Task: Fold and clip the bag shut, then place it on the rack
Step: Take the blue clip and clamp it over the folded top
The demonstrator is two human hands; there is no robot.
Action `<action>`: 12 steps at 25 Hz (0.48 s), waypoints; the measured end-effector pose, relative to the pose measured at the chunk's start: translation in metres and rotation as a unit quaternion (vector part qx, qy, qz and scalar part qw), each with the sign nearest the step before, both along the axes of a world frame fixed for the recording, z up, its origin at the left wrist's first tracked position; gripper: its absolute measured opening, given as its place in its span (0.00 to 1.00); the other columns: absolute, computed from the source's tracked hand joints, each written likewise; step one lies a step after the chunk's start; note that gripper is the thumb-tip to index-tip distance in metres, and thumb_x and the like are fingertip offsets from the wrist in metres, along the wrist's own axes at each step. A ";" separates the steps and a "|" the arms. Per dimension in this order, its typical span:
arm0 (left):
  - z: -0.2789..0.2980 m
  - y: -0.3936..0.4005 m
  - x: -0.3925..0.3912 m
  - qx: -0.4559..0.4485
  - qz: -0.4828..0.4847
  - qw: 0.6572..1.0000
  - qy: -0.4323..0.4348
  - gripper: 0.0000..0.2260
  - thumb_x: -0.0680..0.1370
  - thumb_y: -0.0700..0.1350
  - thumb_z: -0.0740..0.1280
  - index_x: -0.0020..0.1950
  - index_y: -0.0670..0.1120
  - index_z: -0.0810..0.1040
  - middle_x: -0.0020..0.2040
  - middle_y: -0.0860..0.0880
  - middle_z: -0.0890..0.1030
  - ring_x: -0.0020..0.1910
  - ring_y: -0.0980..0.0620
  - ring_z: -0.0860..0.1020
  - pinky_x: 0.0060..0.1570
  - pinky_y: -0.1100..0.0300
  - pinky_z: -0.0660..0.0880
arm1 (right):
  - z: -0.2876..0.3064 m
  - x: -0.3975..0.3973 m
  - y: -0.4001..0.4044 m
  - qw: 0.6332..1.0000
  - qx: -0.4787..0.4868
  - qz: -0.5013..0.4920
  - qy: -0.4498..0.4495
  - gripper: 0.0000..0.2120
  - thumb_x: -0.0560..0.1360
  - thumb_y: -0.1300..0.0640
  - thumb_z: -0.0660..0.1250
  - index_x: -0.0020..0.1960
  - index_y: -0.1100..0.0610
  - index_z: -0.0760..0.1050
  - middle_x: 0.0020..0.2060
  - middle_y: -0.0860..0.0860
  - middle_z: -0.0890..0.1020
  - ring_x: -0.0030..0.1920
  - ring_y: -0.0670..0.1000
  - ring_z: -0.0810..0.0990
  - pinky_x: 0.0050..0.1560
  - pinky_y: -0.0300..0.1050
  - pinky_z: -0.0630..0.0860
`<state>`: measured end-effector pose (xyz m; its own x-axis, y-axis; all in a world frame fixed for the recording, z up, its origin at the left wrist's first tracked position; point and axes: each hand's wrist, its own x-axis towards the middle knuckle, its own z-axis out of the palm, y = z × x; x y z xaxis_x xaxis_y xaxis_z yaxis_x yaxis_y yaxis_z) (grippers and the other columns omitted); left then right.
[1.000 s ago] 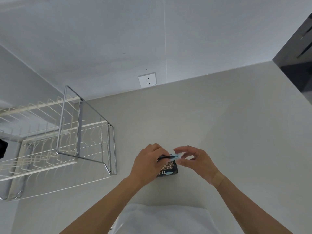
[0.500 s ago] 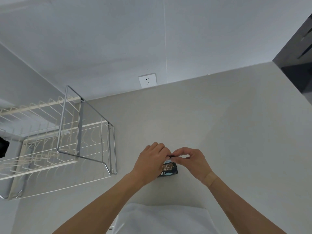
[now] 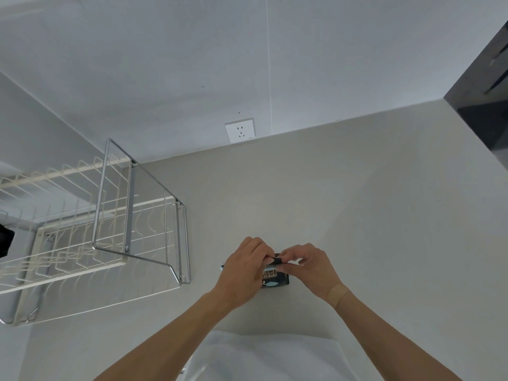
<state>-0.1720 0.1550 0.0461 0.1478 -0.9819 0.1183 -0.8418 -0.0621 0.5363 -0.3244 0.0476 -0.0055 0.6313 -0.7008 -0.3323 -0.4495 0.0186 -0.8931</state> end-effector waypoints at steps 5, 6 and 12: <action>-0.003 -0.003 -0.002 0.010 0.009 1.000 0.001 0.05 0.76 0.32 0.66 0.45 0.41 0.77 0.43 0.47 0.79 0.42 0.49 0.74 0.37 0.63 0.69 | 0.001 0.001 -0.003 0.999 -0.020 0.006 0.032 0.07 0.65 0.50 0.79 0.42 0.47 0.85 0.44 0.43 0.86 0.49 0.47 0.77 0.45 0.34 0.71; -0.003 -0.005 -0.002 0.013 0.008 1.000 0.001 0.04 0.77 0.34 0.66 0.45 0.42 0.78 0.43 0.47 0.79 0.42 0.49 0.74 0.37 0.62 0.70 | 0.004 0.001 -0.004 0.999 -0.017 0.001 0.045 0.07 0.65 0.50 0.79 0.42 0.46 0.85 0.45 0.44 0.86 0.49 0.47 0.77 0.46 0.34 0.71; -0.002 0.004 0.011 0.024 0.012 1.000 -0.007 0.05 0.77 0.47 0.68 0.52 0.50 0.78 0.48 0.52 0.79 0.45 0.52 0.75 0.43 0.61 0.72 | 0.028 0.016 0.000 0.981 -0.167 0.091 0.038 0.12 0.71 0.50 0.74 0.55 0.43 0.82 0.51 0.40 0.84 0.53 0.44 0.75 0.54 0.38 0.72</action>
